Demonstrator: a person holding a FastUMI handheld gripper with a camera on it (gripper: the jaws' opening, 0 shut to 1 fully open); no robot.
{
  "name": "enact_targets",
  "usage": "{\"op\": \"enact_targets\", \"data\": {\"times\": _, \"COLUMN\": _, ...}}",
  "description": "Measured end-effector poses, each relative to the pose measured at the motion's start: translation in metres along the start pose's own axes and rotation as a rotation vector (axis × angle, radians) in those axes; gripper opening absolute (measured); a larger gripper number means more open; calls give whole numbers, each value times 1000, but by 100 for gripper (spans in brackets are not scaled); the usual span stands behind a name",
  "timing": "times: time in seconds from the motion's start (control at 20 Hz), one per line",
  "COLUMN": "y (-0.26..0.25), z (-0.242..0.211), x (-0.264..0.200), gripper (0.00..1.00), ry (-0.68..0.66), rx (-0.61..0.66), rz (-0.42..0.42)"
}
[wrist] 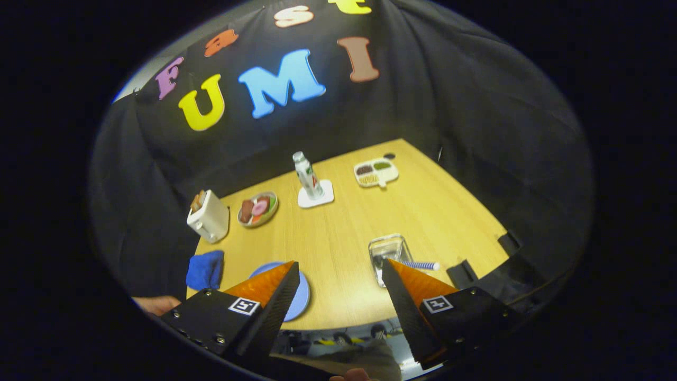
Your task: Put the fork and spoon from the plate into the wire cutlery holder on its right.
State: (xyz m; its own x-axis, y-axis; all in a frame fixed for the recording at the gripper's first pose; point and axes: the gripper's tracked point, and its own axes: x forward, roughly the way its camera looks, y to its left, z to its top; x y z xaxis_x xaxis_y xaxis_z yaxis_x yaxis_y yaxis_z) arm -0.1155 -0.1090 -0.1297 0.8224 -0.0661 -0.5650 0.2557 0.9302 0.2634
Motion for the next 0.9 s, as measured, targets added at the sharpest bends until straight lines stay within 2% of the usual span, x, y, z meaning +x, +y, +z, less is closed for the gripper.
{"op": "enact_targets", "data": {"times": 0.1, "y": 17, "z": 18, "x": 1, "gripper": 98, "ry": -110, "rx": -38, "rz": -1}}
{"op": "enact_targets", "data": {"times": 0.25, "y": 35, "z": 33, "x": 1, "gripper": 98, "ry": -190, "rx": -122, "rz": 2}}
{"op": "enact_targets", "data": {"times": 0.45, "y": 57, "z": 70, "x": -11, "gripper": 98, "ry": -404, "rx": -219, "rz": 19}}
{"op": "enact_targets", "data": {"times": 0.6, "y": 77, "z": 78, "x": -17, "gripper": 98, "ry": -511, "rx": -227, "rz": 38}}
{"op": "enact_targets", "data": {"times": 0.7, "y": 97, "z": 80, "x": -18, "gripper": 98, "ry": -587, "rx": -207, "rz": 100}}
{"op": "enact_targets", "data": {"times": 0.9, "y": 115, "z": 53, "x": -10, "gripper": 98, "ry": -529, "rx": -225, "rz": 76}}
